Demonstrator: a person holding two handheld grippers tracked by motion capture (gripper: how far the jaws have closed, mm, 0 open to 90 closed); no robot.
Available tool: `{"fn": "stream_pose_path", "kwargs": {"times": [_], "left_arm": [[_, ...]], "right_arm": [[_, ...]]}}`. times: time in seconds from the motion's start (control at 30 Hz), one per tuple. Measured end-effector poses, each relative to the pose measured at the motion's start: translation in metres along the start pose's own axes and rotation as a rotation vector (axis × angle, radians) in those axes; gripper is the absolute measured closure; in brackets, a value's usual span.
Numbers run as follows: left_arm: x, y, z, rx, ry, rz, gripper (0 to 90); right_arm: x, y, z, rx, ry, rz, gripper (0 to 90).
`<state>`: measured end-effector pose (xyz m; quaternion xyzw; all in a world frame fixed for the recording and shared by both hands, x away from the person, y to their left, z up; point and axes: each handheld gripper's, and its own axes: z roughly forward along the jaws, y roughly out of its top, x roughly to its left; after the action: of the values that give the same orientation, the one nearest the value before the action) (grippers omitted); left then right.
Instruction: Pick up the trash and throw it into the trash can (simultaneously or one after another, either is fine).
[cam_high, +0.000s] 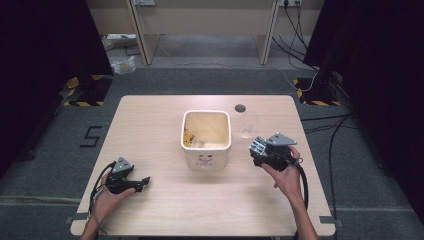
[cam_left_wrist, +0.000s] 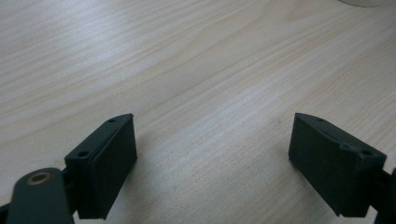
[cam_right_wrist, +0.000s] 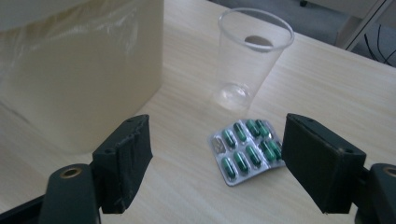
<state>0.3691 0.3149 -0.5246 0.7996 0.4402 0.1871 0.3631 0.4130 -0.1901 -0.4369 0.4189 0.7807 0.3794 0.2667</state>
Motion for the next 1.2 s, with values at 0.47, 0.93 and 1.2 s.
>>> {"fn": "stream_pose_path", "kwargs": {"times": [0.47,0.93,1.2], "left_arm": [[0.0,0.0,0.0,0.0,0.0,0.0,14.1],[0.0,0.0,0.0,0.0,0.0,0.0,14.0],[0.0,0.0,0.0,0.0,0.0,0.0,14.0]], "right_arm": [[-0.002,0.032,0.018,0.002,0.007,-0.038,29.9],[-0.007,0.065,0.043,0.025,0.0,-0.073,35.6],[-0.01,0.072,0.058,0.03,-0.006,-0.114,46.9]]}}
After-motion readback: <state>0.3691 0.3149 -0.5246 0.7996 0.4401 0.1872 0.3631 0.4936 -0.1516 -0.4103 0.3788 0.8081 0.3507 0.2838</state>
